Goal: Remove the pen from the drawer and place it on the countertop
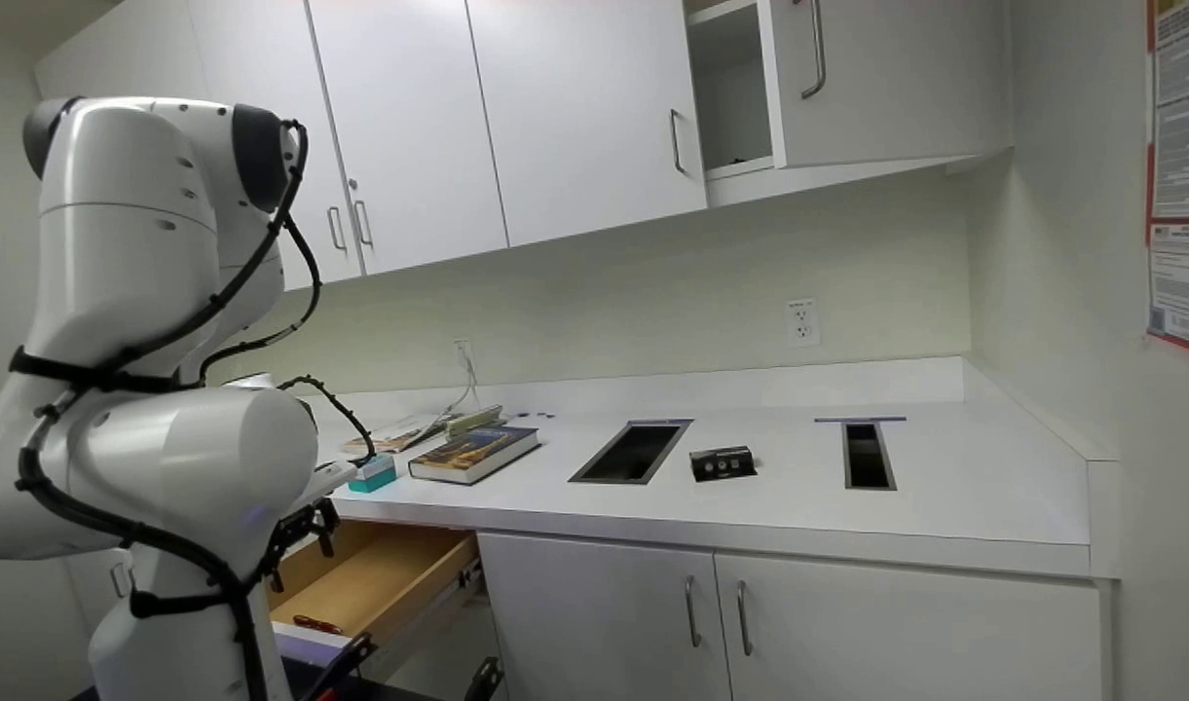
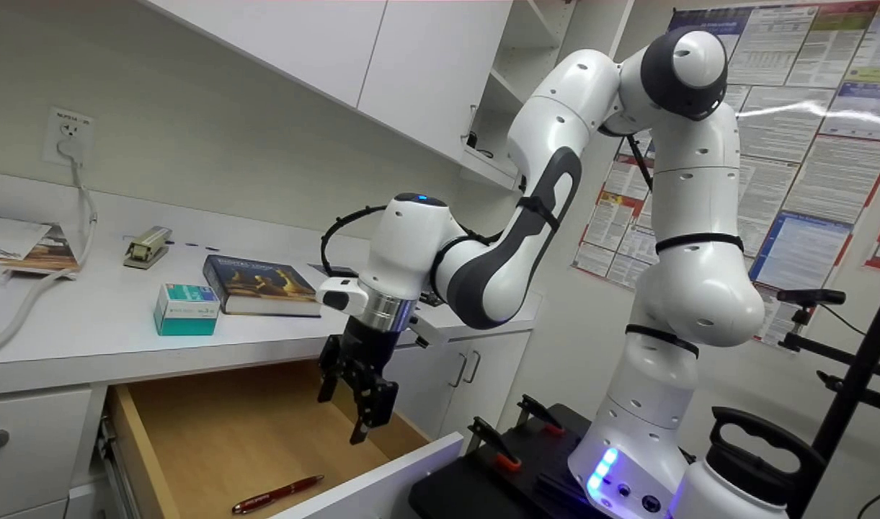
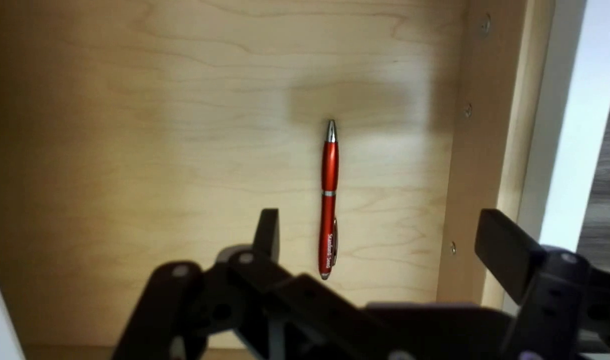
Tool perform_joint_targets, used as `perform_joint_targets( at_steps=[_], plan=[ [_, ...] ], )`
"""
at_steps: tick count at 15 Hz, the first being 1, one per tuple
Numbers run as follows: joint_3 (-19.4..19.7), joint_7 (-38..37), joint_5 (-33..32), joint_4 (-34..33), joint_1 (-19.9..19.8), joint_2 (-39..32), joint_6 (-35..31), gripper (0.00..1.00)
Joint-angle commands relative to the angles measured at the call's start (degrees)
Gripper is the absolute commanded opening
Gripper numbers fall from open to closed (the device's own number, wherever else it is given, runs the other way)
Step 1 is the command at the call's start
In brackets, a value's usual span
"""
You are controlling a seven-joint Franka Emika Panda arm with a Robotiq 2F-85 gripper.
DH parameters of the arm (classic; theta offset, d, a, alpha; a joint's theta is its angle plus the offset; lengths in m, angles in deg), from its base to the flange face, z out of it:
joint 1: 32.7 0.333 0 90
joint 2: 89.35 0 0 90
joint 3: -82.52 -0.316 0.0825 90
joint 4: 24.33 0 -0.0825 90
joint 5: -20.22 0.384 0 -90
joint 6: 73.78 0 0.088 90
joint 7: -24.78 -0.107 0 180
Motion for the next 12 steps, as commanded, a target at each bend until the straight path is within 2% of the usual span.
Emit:
perform_joint_targets(
  at_steps=[1,5,9,12],
  plan=[
    [4.36,-2.15,-6.59,-4.15,3.66,-5.25,-2.23,1.0],
    [6.87,-2.79,-9.36,-8.76,6.18,-11.12,-3.87,1.0],
    [6.88,-2.98,-9.95,-13.13,6.64,-16.93,-4.48,1.0],
    [8.52,-4.14,-10.88,-15.88,8.45,-20.35,-5.73,1.0]
  ],
)
